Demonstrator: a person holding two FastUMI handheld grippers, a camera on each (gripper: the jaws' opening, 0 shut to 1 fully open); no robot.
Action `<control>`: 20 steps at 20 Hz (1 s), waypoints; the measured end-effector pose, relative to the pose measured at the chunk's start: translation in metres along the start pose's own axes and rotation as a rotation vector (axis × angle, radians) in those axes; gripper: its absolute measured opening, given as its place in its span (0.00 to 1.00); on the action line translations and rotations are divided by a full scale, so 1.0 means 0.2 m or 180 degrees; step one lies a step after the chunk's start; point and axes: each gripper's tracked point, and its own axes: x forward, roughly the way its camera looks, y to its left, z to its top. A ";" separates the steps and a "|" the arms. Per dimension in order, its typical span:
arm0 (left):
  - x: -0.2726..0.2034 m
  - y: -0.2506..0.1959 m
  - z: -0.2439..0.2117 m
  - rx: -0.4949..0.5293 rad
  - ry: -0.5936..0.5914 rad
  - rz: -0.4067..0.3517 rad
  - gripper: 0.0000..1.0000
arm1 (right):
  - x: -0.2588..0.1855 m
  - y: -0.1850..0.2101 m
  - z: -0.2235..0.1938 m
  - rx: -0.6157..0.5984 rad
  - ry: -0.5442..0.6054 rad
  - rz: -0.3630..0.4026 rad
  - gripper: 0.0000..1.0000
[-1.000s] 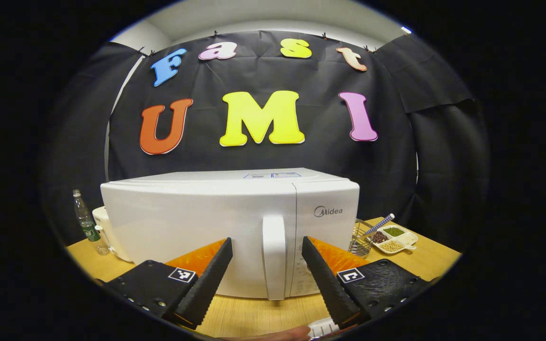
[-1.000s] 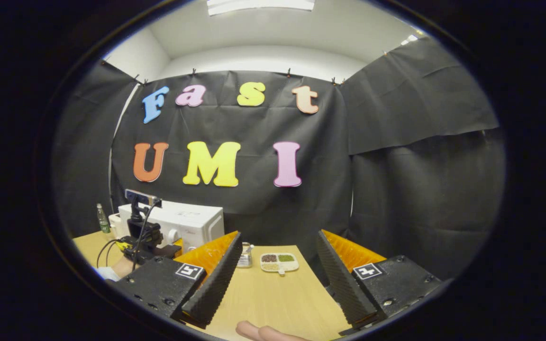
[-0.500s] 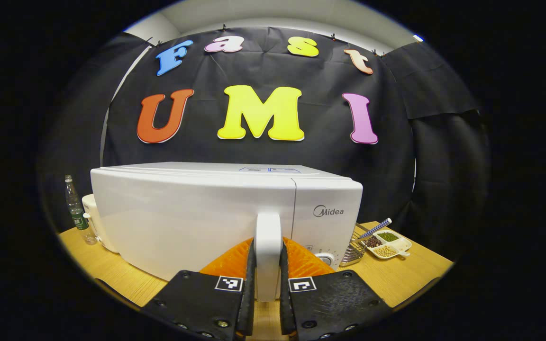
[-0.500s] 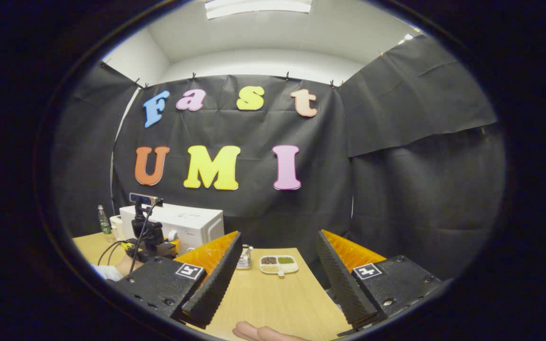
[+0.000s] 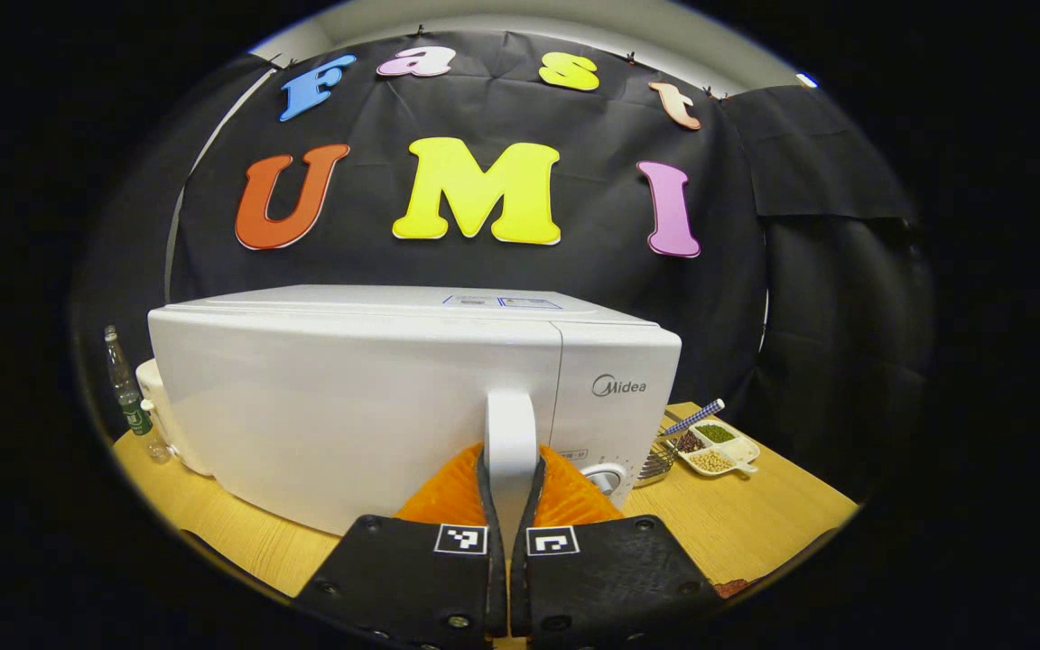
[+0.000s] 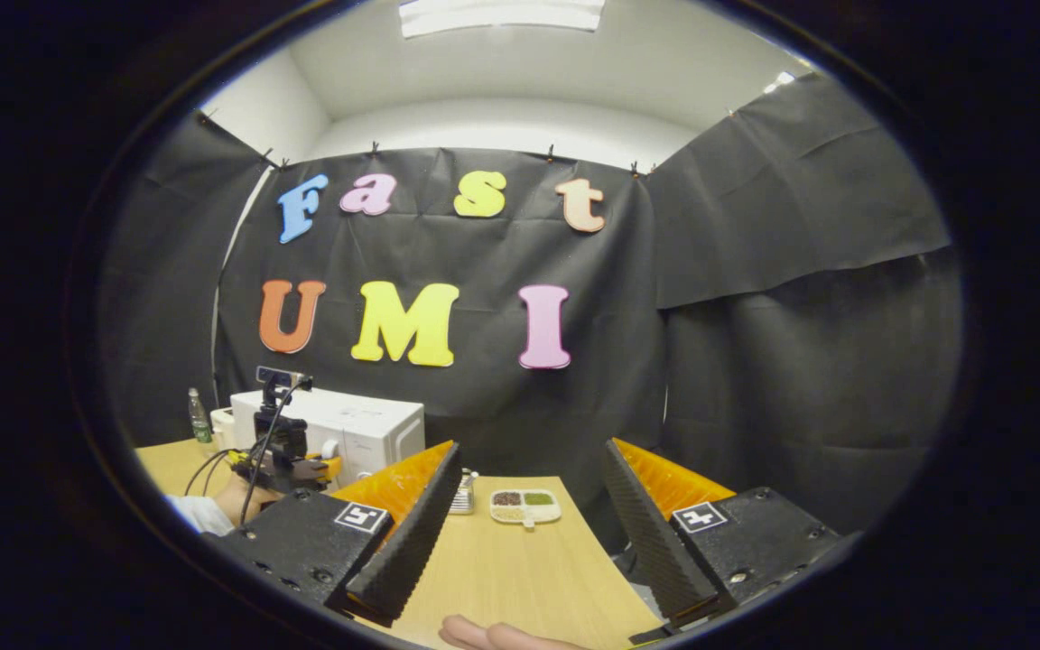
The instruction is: Open the microwave oven with the left hand, put the food in, and close the microwave oven.
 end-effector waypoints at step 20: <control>-0.81 0.24 -0.12 0.0180 -0.0067 -0.0252 0.07 | -0.28 0.28 0.10 0.0082 -0.0006 0.0182 0.92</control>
